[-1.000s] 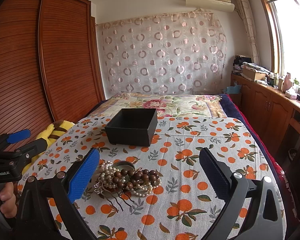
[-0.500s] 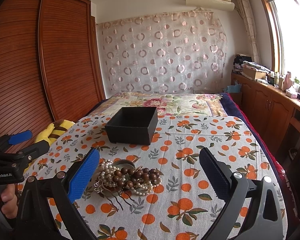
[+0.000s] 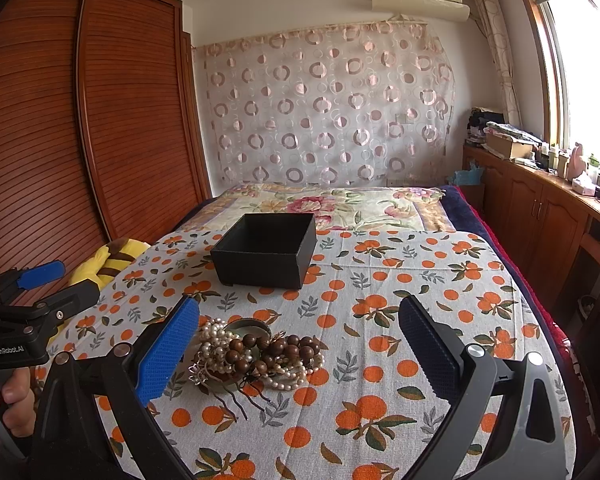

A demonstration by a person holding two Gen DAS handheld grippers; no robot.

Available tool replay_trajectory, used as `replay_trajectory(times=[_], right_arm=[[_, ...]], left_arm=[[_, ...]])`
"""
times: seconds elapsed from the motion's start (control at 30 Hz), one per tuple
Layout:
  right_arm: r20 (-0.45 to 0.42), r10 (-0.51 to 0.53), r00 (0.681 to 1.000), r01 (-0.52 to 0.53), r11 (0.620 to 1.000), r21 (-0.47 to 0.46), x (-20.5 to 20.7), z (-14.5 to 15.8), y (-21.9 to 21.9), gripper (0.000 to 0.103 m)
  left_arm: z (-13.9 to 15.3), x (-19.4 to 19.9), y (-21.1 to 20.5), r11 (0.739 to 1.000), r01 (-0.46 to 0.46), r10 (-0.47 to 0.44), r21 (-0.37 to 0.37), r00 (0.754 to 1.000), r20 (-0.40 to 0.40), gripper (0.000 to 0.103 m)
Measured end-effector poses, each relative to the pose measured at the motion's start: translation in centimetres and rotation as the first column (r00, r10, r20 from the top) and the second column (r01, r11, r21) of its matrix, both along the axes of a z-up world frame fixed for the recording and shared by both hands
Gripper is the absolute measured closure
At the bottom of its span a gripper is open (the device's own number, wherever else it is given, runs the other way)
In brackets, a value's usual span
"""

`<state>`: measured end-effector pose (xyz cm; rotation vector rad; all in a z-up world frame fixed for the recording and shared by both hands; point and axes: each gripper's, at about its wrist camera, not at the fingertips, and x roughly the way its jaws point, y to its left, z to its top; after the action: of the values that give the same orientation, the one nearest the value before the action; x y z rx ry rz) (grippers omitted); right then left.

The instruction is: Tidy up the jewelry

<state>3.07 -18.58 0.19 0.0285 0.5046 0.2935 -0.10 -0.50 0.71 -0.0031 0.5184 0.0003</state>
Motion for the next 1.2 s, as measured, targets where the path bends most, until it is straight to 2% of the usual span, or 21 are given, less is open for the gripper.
replay_trajectory(times=[0.93,0.97,1.13,1.2], right_arm=[[-0.009,0.003,1.000,-0.003,1.000,-0.002,0.0,-0.4,0.2,0.002],[-0.017,0.008,1.000,-0.008,1.000,-0.004,0.2,-0.7,0.2,0.002],[-0.055,0.037,0.998,-0.038,0.999,-0.015,1.0,-2.6,0.6,0.003],[-0.075,0.055,0.996,-0.056,0.998,-0.020,1.3,-3.0,0.7,0.011]], left_arm=[[0.0,0.0,-0.1,1.000,0.003,-0.003,-0.002,1.000,-0.009,0.008],[-1.2,0.3,-0.1,1.000,0.006,-0.007,-0.003,1.000,-0.015,0.008],[-3.4,1.6,0.4,1.000,0.026,-0.027,-0.018,0.996,-0.080,0.008],[-4.0,2.3,0.8,0.999,0.036,-0.039,-0.028,0.993,-0.108,0.008]])
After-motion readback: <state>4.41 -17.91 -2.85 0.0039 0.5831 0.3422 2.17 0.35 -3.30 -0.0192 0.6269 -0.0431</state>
